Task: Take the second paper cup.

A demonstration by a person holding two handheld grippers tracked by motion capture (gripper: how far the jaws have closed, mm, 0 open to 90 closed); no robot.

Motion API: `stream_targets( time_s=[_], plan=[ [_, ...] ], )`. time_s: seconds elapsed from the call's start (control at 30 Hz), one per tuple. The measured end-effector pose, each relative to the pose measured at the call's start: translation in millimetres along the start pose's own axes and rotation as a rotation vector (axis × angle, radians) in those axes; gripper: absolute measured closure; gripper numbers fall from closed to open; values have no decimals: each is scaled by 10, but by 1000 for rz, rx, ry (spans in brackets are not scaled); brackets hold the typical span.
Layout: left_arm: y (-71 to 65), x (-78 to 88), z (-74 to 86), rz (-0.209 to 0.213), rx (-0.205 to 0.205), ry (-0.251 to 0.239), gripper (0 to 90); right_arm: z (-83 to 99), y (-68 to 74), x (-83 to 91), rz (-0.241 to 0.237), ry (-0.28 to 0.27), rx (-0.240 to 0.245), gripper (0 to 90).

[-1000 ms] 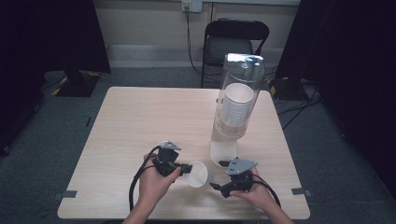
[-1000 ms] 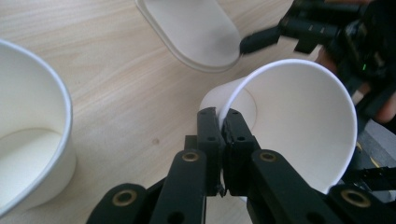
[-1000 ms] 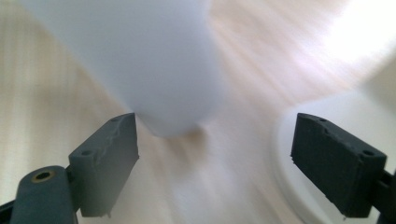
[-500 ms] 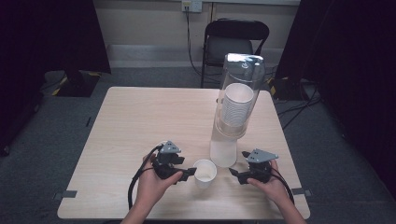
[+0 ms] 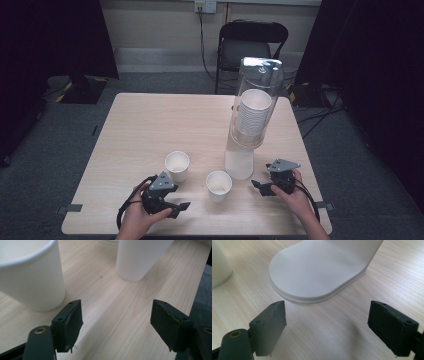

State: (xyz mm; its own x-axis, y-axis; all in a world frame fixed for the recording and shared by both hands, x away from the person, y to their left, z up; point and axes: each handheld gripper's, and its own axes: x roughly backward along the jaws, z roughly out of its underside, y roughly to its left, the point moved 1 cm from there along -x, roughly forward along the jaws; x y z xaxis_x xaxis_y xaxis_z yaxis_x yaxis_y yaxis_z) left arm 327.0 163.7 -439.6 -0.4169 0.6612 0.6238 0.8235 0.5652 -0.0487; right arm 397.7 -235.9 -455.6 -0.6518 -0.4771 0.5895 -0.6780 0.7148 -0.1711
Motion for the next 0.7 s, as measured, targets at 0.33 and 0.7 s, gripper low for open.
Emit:
stream_targets(
  time_s=[0.33,0.7],
  plan=[
    [191,54,287,10,13,18,238,37,-59,14,9,13,-18,142],
    [428,235,494,4,28,-2,221,71,-137,35,29,24,-39,142]
  ],
)
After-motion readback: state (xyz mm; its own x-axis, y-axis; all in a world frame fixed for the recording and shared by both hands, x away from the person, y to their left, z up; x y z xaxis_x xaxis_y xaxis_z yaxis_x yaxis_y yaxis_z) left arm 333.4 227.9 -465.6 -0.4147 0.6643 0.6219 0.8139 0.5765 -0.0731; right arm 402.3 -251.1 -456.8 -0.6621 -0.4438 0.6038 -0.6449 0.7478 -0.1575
